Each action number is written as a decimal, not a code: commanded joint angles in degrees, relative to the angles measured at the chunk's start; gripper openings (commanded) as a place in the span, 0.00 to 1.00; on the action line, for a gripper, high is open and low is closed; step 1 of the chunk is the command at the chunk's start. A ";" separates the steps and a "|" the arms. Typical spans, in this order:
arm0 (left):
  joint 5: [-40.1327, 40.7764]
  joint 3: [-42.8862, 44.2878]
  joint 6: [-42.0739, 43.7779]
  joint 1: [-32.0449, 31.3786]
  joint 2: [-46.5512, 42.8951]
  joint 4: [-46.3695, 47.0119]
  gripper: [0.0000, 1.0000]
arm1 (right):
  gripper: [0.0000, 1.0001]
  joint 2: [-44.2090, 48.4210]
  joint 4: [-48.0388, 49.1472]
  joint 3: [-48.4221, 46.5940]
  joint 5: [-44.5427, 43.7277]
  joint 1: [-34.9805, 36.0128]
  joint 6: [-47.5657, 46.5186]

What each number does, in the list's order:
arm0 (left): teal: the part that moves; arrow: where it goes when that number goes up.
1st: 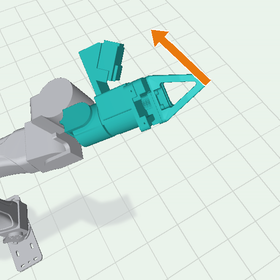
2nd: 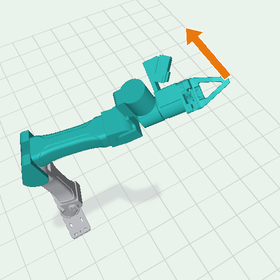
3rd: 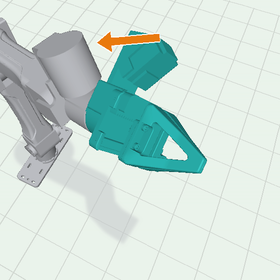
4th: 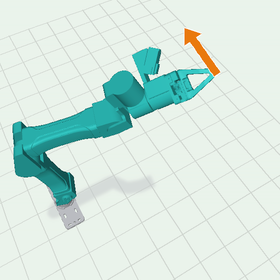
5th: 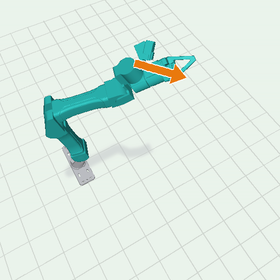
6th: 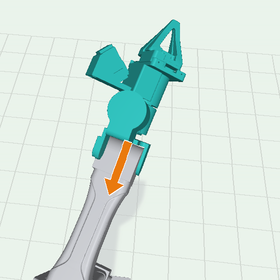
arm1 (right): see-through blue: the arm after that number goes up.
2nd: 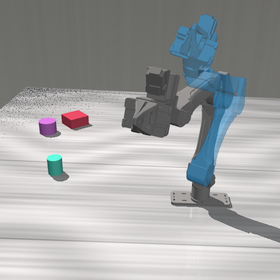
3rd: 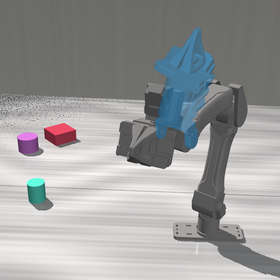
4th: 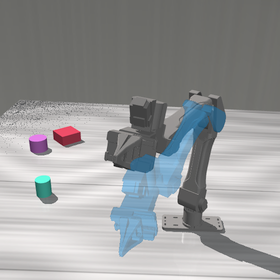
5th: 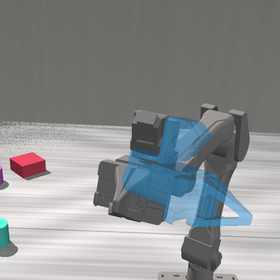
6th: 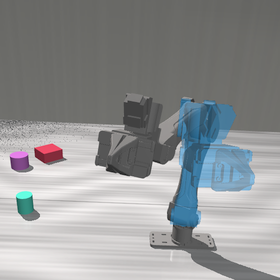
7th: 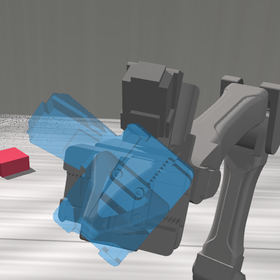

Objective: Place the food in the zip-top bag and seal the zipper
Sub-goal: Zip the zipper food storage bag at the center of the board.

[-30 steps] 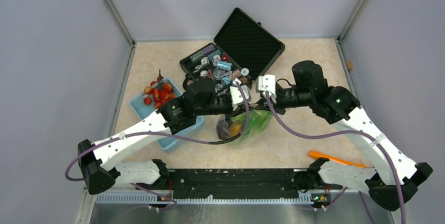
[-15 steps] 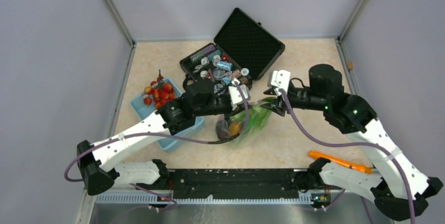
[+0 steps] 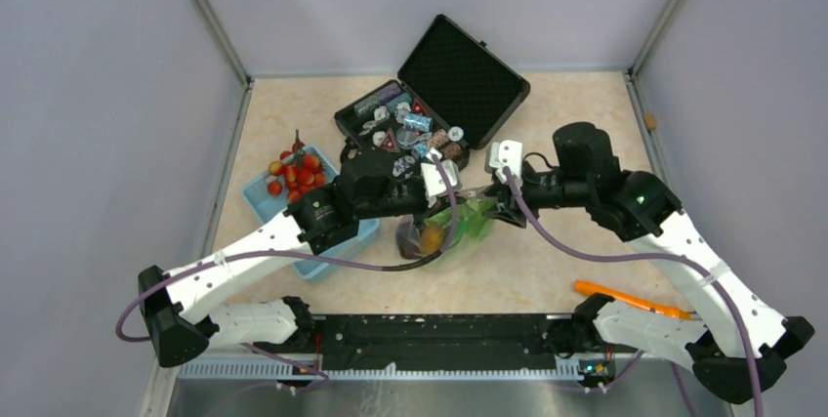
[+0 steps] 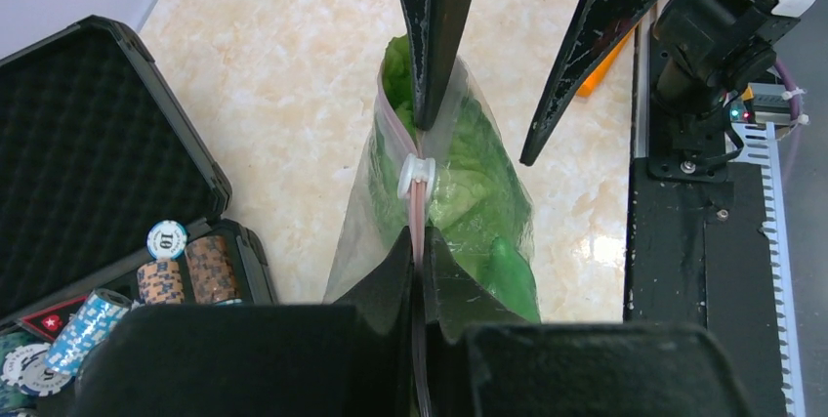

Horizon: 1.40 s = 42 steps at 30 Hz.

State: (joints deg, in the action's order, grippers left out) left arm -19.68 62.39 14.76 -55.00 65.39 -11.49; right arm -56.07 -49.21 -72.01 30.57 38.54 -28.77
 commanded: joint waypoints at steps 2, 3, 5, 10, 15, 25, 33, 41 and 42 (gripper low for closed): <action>1.27 0.77 0.36 0.16 -2.36 6.05 0.00 | 0.39 -0.12 -0.43 1.20 3.52 -0.24 -1.29; 1.34 0.66 0.24 0.16 -2.44 6.28 0.00 | 0.39 0.03 -0.29 1.70 3.17 -0.23 -1.10; 1.14 0.27 -0.24 0.16 -2.88 7.03 0.00 | 0.37 0.00 -0.80 2.66 2.61 -0.22 -1.15; 1.41 -0.76 -0.55 0.16 -3.90 7.97 0.00 | 0.40 -0.78 -0.83 3.20 2.03 -0.27 0.77; 0.25 -0.95 -0.75 0.16 -3.95 7.44 0.00 | 0.46 1.45 2.20 2.95 -8.85 -0.57 1.49; -0.28 -0.69 -0.62 0.16 -4.02 7.91 0.00 | 0.48 3.34 2.12 -0.78 -9.29 -1.19 -0.01; 1.06 -1.26 -1.10 0.16 -4.50 9.52 0.00 | 0.45 -3.50 -2.71 0.84 2.20 -1.19 -2.11; 2.76 -2.35 -2.25 0.16 -4.56 13.96 0.00 | 0.40 -6.92 -3.86 3.49 12.82 -1.19 -3.86; 3.41 -2.81 -2.77 0.16 -4.56 15.54 0.00 | 0.34 -7.15 -4.36 3.78 14.63 -1.19 -4.46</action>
State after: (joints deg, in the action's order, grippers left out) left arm -18.06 59.59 13.54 -54.76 63.13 -9.89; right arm -62.28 -51.00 -68.75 35.05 37.67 -30.98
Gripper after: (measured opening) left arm 0.021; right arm 0.412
